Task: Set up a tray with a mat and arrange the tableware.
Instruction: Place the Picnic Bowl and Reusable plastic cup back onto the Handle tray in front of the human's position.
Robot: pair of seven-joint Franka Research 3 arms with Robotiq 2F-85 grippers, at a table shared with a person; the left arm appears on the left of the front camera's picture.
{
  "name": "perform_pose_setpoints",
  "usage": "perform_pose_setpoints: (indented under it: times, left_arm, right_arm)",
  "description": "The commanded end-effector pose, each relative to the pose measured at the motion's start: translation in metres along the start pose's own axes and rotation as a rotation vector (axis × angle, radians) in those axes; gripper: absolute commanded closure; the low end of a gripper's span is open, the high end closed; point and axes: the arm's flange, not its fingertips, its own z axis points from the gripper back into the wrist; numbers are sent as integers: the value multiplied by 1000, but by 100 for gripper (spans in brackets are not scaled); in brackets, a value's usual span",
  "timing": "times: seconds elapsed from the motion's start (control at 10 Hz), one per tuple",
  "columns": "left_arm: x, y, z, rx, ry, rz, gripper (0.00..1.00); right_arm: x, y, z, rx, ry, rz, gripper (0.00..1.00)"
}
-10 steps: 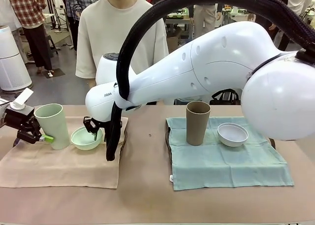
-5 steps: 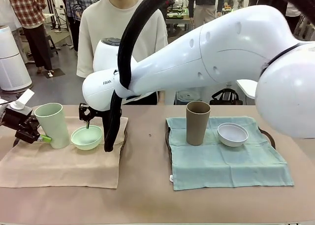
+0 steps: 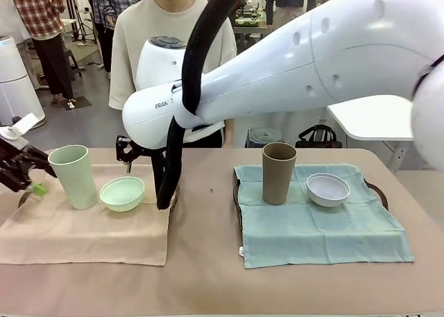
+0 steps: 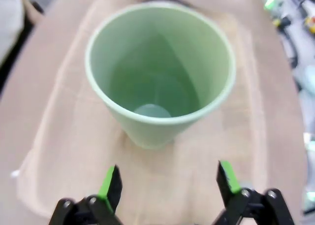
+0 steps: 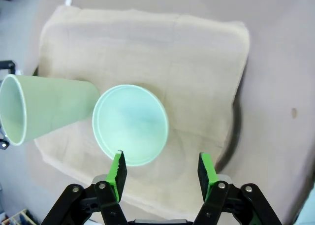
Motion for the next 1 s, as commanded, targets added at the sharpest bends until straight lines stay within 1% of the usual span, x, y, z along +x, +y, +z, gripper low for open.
perform_pose_setpoints:
  times: [0.0,0.1,0.2,0.3,0.4,0.5,0.6,0.7,0.8,0.9]
  left_arm:
    - [26,-32,23,38,208,56,0]
    - [40,-41,32,56,244,113,0]
    - [54,-47,39,140,294,183,0]
    - [70,-59,38,247,367,269,0]
    - [87,-66,41,290,371,283,0]
    - [104,-76,45,353,414,307,0]
    - [122,-82,46,384,442,356,0]
    - [140,-85,45,442,476,393,0]
    - [159,-87,39,464,509,425,0]
    - [177,-88,35,454,526,473,0]
  right_arm:
    - [-22,-21,28,-73,-78,-29,25]
    - [-25,-25,41,-97,-76,-29,25]
    - [-29,-28,55,-139,-76,-23,25]
    - [-36,-37,70,-182,-75,-33,25]
    - [-38,-45,81,-183,-68,-42,25]
    - [-44,-49,90,-189,-57,-43,25]
    - [-49,-52,99,-208,-62,-41,25]
    - [-52,-54,105,-218,-66,-42,25]
    - [-54,-56,108,-215,-61,-41,25]
    - [-53,-57,112,-229,-30,-42,25]
